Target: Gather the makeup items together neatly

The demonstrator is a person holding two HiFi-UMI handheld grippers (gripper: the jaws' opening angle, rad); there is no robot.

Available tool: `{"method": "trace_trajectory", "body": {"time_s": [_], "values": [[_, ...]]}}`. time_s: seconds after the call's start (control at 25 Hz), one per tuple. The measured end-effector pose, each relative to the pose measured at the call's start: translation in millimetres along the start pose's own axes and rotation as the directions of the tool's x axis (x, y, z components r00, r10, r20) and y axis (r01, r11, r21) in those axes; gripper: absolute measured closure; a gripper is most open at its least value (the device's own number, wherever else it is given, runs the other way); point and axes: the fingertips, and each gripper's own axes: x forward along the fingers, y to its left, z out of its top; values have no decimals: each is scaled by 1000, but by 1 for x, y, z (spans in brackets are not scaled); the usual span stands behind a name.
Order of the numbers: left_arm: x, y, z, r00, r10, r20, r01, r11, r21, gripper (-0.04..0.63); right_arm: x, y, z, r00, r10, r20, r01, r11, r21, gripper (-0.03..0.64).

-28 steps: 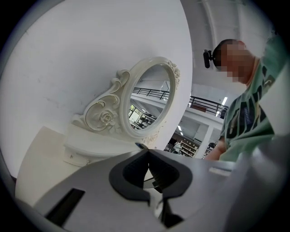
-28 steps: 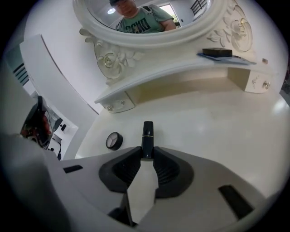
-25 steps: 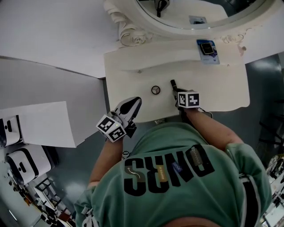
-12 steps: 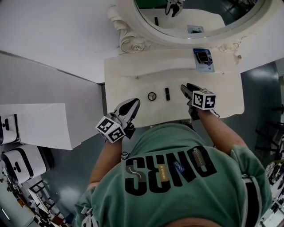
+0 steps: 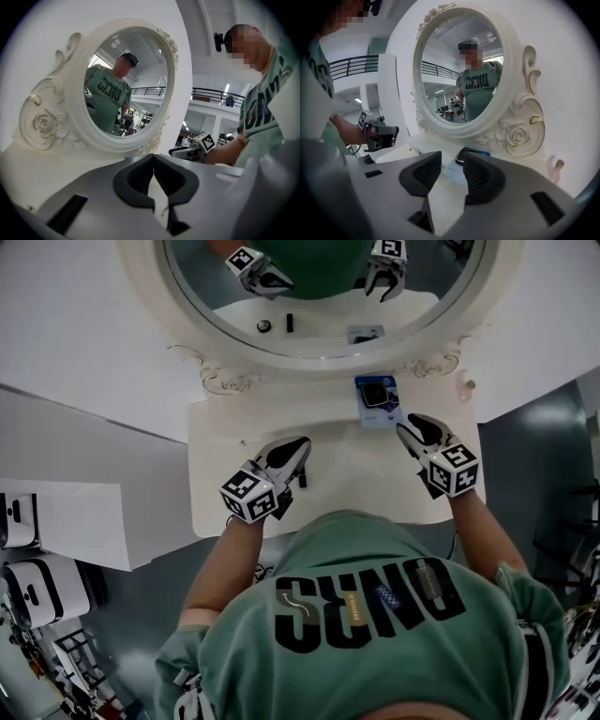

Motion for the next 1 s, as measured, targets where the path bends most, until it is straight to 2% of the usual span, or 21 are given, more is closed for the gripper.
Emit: {"method": "trace_trajectory", "body": {"time_s": [0.16, 0.28, 0.4, 0.48, 0.6, 0.72, 0.84, 0.92, 1.0], "values": [[88, -7, -3, 997, 33, -67, -27, 996, 89, 584, -24, -43, -4, 997, 80, 7, -80, 997, -1, 477], [145, -3, -12, 984, 66, -162, -30, 976, 215, 573, -47, -75, -10, 995, 104, 6, -104, 995, 9, 479], [191, 10, -30, 950, 96, -296, 3, 949, 317, 414, -68, -104, -19, 995, 95, 5, -96, 995, 32, 479], [212, 23, -46, 917, 113, -383, 38, 931, 363, 354, -82, -121, -26, 997, 82, 5, -82, 996, 44, 479], [230, 39, -69, 868, 131, -479, 76, 919, 388, 289, -102, -142, -37, 998, 58, 2, -58, 996, 60, 480], [238, 49, -82, 833, 137, -537, 107, 911, 398, 248, -117, -159, -46, 999, 37, 1, -37, 996, 82, 485], [242, 53, -94, 798, 130, -588, 148, 904, 400, 245, -127, -171, -55, 1000, 18, -1, -18, 994, 108, 486], [244, 55, -100, 785, 121, -608, 162, 906, 390, 245, -131, -175, -60, 1000, 11, -4, -10, 993, 120, 488], [246, 57, -100, 782, 112, -613, 162, 913, 374, 245, -133, -177, -63, 1000, 8, -7, -7, 992, 127, 489]]}}
